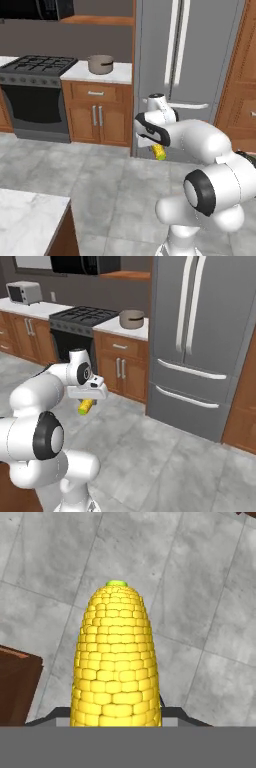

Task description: Turn on the sink faucet. Then move the corn from the counter to the sink. Turn off the sink. Move the vegetable from the sink to the pot next to the stove. Finally move the pot to the front right burner.

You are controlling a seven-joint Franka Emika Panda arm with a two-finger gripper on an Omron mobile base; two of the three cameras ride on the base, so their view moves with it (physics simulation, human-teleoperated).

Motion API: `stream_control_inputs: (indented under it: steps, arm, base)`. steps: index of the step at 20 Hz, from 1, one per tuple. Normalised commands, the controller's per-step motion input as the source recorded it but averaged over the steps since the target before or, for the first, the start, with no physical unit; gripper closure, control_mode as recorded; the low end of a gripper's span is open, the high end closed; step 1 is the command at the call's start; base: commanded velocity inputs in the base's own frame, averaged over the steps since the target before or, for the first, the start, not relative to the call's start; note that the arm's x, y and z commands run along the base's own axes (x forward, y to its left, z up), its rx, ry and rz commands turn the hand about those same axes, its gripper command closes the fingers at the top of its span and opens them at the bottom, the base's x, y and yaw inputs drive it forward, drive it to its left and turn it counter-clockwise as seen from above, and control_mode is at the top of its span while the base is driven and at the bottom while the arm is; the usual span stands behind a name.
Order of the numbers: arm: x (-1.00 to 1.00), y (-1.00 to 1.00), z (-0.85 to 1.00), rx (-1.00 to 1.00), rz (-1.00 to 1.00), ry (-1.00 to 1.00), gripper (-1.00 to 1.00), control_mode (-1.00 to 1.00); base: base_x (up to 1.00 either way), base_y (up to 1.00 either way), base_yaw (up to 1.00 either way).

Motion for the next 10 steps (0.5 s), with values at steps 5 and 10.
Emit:
stream_control_inputs:
  steps: [5, 10]
  arm:
    - [0.00, 0.00, 0.00, 0.00, 0.00, 0.00, 1.00, 1.00]
    - [0.00, 0.00, 0.00, 0.00, 0.00, 0.00, 1.00, 1.00]
  base:
    - [1.00, 0.12, 0.04]
    - [1.00, 0.20, 0.06]
